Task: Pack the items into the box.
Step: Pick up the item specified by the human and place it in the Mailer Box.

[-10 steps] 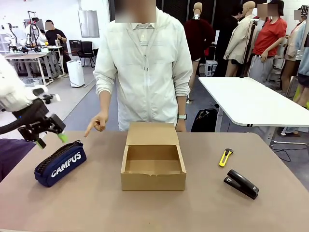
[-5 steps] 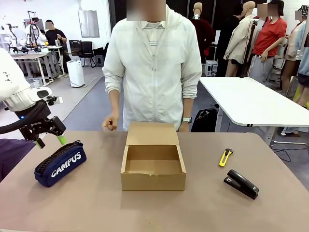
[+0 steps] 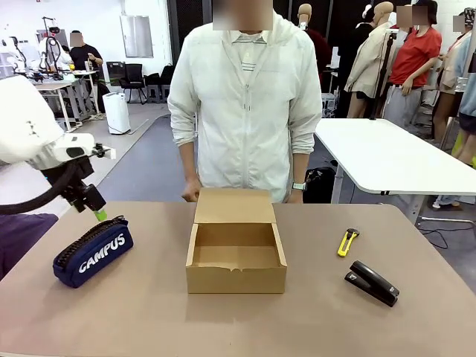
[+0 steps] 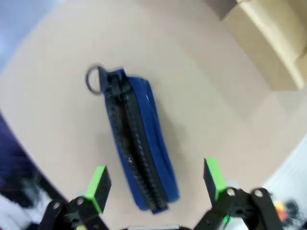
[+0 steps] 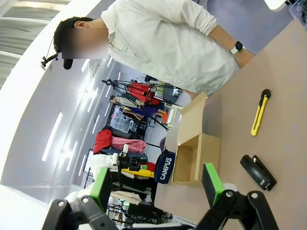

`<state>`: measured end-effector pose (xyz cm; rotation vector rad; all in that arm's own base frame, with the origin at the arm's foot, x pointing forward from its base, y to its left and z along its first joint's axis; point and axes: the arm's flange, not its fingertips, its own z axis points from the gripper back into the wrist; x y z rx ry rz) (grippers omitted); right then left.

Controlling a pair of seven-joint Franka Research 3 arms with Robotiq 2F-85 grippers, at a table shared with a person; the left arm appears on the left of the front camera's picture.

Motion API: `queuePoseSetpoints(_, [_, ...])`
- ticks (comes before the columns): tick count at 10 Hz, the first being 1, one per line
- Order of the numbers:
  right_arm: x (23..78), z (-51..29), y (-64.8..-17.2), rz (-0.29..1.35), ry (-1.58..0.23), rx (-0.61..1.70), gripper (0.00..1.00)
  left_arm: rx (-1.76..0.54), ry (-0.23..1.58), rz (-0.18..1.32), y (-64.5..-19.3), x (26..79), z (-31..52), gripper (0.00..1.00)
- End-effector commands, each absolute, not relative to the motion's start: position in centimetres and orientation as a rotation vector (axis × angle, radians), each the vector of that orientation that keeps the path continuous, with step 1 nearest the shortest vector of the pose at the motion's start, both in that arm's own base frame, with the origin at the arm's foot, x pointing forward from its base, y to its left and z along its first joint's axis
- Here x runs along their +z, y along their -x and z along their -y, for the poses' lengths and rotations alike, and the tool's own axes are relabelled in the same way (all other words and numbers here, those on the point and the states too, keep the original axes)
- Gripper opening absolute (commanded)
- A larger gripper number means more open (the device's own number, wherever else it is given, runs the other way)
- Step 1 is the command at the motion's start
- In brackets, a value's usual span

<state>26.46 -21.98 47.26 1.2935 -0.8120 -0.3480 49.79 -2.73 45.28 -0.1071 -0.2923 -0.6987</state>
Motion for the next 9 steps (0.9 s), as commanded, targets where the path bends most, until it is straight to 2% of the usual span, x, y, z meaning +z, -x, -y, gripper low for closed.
queuePoseSetpoints(1, [47.4, 22.1, -26.8, 0.85, -1.302, -0.328, 1.0, -0.838, 0.163, 0.428, -49.4, 44.5, 1.5, 1.0])
queuePoseSetpoints(2, [47.4, 22.1, -26.8, 0.85, -1.302, -0.328, 1.0, -0.699, 0.107, 0.292, -49.8, 45.3, 2.7, 1.0])
queuePoseSetpoints(3, [47.4, 22.1, -26.8, 0.85, -1.302, -0.328, 1.0, -0.699, 0.107, 0.292, -49.8, 45.3, 2.7, 1.0])
queuePoseSetpoints(4, [47.4, 22.1, -26.8, 0.85, -1.302, -0.328, 1.0, -0.804, 0.086, 0.357, -50.2, 45.0, 2.8, 1.0])
queuePoseSetpoints(6, [47.4, 22.1, -26.8, 0.85, -1.302, -0.328, 1.0, -0.679, 0.061, 0.277, -51.5, 43.4, 1.5, 1.0])
queuePoseSetpoints(9, [47.4, 22.1, -26.8, 0.85, -1.302, -0.328, 1.0, -0.618, 0.072, 0.295, -51.9, 39.1, 0.9, 1.0])
